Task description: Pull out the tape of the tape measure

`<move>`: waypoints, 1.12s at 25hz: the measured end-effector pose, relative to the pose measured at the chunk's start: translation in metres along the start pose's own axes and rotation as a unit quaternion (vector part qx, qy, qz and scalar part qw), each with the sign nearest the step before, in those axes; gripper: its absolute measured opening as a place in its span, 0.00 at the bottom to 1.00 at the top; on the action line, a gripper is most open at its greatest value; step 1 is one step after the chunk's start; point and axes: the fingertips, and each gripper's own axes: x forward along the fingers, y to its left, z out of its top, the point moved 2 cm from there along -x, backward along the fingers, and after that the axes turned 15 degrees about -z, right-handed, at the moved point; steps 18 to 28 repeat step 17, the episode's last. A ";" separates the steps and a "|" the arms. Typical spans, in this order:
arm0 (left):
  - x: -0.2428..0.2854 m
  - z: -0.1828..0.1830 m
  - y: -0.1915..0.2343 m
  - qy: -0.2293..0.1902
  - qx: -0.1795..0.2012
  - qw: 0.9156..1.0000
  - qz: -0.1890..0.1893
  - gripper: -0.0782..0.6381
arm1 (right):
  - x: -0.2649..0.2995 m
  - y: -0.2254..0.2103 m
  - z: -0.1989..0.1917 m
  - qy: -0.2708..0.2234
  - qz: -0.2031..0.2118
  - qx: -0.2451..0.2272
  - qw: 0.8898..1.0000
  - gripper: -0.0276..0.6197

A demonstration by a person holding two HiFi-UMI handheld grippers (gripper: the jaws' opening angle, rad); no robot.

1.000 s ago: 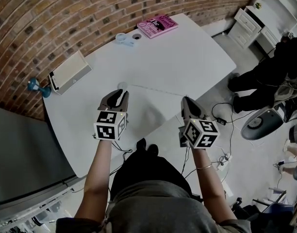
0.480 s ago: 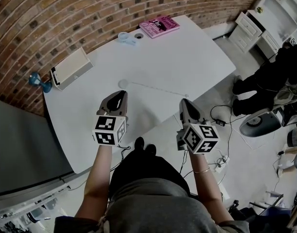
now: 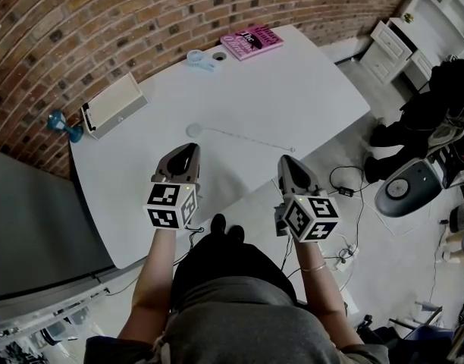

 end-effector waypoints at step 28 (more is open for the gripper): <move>0.015 0.001 0.015 0.010 0.008 1.000 -0.004 0.15 | 0.016 0.013 0.001 0.000 0.015 -0.028 1.000 0.05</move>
